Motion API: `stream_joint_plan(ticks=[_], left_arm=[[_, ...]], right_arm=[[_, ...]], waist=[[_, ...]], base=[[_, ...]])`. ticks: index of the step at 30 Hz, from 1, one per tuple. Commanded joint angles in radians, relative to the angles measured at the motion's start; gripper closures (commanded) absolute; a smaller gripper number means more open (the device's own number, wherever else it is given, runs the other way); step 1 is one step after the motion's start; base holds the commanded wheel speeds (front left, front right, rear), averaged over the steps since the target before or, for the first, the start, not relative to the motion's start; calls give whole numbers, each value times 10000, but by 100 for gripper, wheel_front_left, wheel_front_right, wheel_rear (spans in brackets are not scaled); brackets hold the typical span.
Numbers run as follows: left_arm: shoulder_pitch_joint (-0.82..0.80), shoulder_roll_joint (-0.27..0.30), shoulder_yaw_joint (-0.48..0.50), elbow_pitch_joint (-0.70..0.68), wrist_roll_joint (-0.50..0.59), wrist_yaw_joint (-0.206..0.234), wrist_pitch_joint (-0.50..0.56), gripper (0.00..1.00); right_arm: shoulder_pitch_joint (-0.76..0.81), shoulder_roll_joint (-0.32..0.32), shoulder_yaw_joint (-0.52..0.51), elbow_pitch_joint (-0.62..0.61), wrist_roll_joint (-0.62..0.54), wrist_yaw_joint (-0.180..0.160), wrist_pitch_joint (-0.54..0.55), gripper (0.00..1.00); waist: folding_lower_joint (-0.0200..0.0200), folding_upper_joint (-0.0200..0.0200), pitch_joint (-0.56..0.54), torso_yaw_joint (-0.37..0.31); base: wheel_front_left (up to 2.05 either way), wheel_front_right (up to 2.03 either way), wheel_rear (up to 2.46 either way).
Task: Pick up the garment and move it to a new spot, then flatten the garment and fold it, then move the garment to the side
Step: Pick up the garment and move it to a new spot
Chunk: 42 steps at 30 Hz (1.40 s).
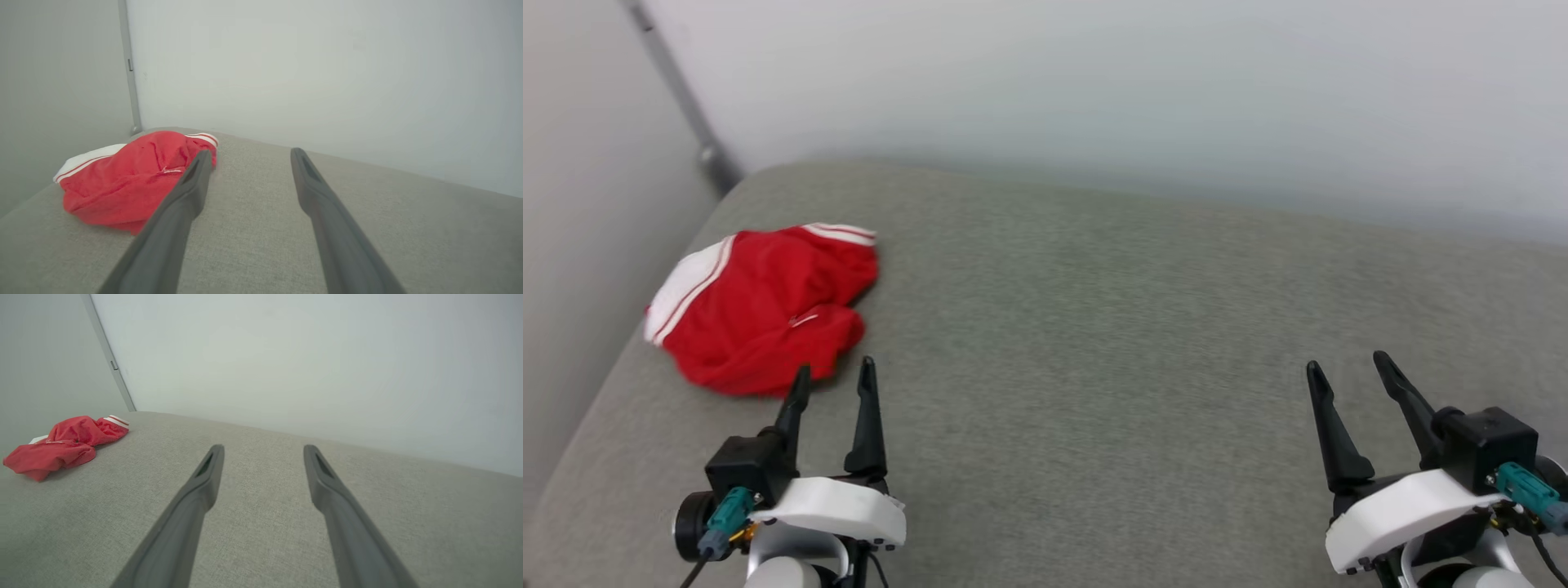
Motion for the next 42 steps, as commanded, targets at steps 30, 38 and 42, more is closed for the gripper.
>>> stream_joint_plan(ticks=[30, 38, 42], left_arm=[[-303, 4, 1059, -152, 141, -285, -27, 0], [-2201, 764, 1332, 146, 120, -448, 196, 0], [-3732, 1399, 1521, 418, -74, -590, 978, 0]], right_arm=[[-919, 20, 574, 81, -306, -5, 2, 0], [-1296, 20, 629, -116, -603, -5, 232, 0], [-1518, 18, 594, -282, -812, -3, 346, 0]], waist=[[0, -1, 652, 2801], [0, -1, 1411, 1839], [0, -1, 2060, 1233]], base=[[0, 0, 0], [0, 0, 0], [0, 0, 0]])
